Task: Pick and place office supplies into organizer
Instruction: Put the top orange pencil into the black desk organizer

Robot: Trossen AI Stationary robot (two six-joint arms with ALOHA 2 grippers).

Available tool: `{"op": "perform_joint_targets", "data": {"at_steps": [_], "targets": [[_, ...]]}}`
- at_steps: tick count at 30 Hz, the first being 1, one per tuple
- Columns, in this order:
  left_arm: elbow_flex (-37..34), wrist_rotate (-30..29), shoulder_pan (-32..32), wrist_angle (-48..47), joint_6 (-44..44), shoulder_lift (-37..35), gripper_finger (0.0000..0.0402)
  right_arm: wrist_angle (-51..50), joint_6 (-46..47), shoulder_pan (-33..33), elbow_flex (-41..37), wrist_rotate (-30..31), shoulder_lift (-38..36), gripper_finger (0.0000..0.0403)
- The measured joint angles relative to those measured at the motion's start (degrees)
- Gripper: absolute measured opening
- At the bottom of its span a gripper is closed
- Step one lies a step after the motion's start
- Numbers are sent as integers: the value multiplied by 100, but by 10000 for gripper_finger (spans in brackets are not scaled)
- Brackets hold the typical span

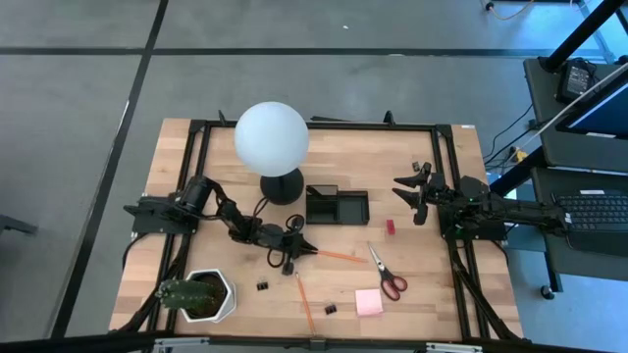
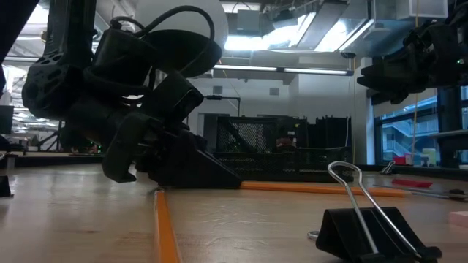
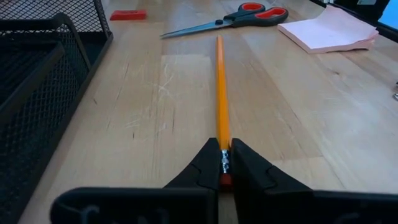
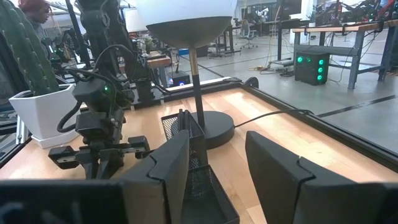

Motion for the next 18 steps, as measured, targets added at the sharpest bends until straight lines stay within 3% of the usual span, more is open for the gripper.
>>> {"op": "perform_joint_targets", "data": {"at_steps": [9, 18], "targets": [[-15, 20, -2, 59, 195, -41, 17, 1, 2, -1, -1, 0, 0, 162], [-52, 103, 13, -391, 418, -551, 17, 0, 2, -1, -2, 1, 0, 162]]}}
